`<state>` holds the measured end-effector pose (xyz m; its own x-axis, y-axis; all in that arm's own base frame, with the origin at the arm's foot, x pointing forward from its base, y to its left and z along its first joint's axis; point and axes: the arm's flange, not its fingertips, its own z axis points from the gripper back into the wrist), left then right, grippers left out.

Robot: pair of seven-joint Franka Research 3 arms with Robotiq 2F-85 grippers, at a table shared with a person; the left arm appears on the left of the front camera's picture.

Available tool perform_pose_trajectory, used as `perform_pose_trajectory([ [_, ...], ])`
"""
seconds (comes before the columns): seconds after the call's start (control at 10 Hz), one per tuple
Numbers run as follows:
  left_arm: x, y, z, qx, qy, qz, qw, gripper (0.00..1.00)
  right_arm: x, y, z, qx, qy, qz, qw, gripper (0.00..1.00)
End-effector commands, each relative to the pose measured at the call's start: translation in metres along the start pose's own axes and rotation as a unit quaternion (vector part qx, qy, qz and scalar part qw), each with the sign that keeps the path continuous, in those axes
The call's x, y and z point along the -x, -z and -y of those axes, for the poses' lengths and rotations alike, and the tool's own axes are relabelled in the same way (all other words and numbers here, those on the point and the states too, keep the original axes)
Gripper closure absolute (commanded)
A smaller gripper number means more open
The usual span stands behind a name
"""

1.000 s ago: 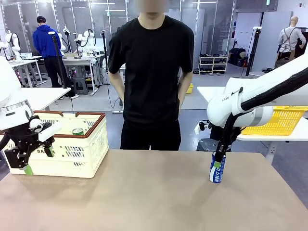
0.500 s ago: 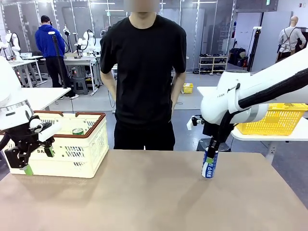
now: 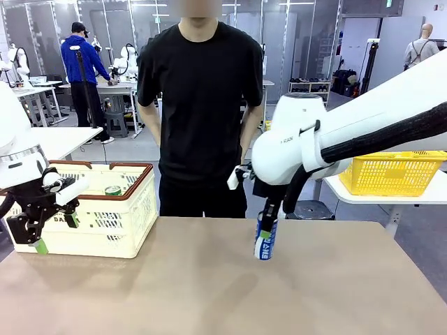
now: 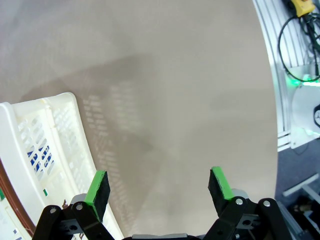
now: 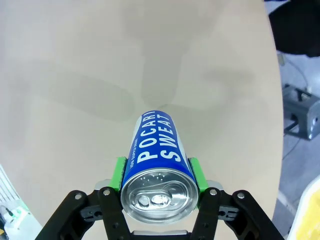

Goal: Place the drinks into the Shopping basket.
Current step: Pick up one drink and place it into the Shopping basket.

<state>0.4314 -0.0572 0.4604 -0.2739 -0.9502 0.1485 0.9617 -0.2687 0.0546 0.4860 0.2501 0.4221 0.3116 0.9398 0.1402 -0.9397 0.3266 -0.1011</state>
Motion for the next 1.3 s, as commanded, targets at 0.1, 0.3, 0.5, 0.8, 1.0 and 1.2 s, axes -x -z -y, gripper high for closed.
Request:
perform_pose_trajectory([
  [0.1, -0.002, -0.001, 0.001, 0.006, -0.006, -0.007, 1.000, 0.00, -0.014, 0.016, -0.026, 0.001, -0.070, -0.019, 0.997, 0.65],
  [0.3, -0.002, -0.001, 0.001, 0.006, -0.006, -0.007, 1.000, 0.00, -0.028, 0.035, -0.040, -0.008, -0.119, -0.022, 0.993, 0.65],
  [0.5, -0.002, -0.001, 0.001, 0.006, -0.006, -0.007, 1.000, 0.00, -0.037, 0.042, -0.046, -0.015, -0.135, -0.018, 0.991, 0.65],
  [0.8, -0.002, -0.001, 0.001, 0.006, -0.006, -0.007, 1.000, 0.00, -0.043, 0.046, -0.048, -0.022, -0.142, -0.015, 0.990, 0.65],
  [1.0, -0.002, -0.001, 0.001, 0.006, -0.006, -0.007, 1.000, 0.00, -0.041, 0.045, -0.047, -0.025, -0.139, -0.005, 0.990, 0.65],
  [1.2, -0.002, -0.001, 0.001, 0.006, -0.006, -0.007, 1.000, 0.00, -0.040, 0.041, -0.046, -0.024, -0.134, 0.008, 0.991, 0.65],
])
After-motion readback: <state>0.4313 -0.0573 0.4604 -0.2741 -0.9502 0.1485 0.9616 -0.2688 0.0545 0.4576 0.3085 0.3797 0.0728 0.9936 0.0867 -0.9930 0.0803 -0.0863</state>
